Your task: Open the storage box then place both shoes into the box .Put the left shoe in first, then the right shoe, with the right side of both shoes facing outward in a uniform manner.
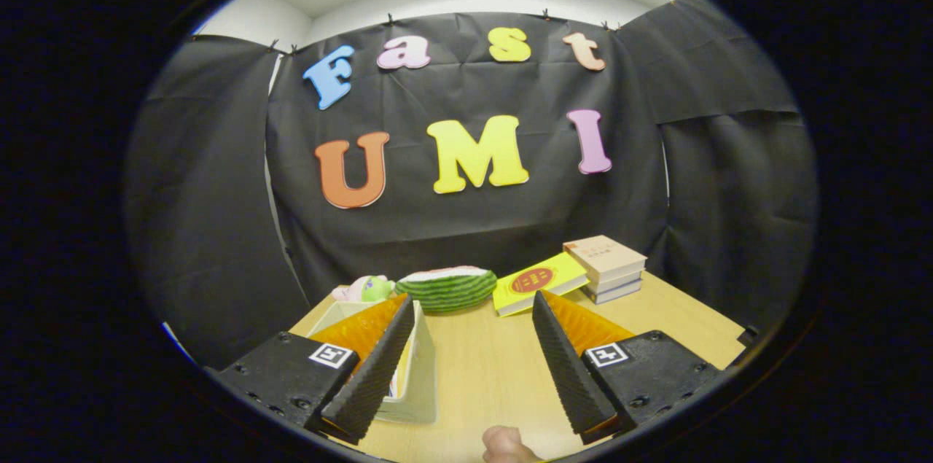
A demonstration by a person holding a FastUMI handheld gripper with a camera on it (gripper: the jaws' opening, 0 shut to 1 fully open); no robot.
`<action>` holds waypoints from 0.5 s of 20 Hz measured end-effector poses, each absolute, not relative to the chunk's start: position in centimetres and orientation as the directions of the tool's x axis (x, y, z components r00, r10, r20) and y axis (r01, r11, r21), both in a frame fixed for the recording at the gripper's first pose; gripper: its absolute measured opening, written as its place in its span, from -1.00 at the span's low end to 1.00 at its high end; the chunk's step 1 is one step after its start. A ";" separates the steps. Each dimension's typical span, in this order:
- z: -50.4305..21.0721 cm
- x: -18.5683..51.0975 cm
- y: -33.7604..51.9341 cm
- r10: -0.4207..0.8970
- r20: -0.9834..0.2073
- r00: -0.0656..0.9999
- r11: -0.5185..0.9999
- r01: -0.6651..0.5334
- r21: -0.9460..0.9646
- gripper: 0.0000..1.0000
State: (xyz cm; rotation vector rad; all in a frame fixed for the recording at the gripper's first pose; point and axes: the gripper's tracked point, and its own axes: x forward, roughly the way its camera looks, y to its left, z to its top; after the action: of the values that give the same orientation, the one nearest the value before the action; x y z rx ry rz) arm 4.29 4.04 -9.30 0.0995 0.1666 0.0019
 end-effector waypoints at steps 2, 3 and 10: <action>-8.0 2.6 0.9 -0.034 -0.113 0.993 0.993 0.046 0.108 1.00; -7.7 1.9 -0.5 -0.053 -0.094 0.994 0.991 0.064 0.116 1.00; -8.0 -2.0 -7.4 -0.075 -0.071 0.995 0.982 0.086 0.170 1.00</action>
State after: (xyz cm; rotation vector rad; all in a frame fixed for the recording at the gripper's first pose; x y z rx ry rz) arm -2.05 -7.37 -8.04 0.1734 0.0644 -0.0811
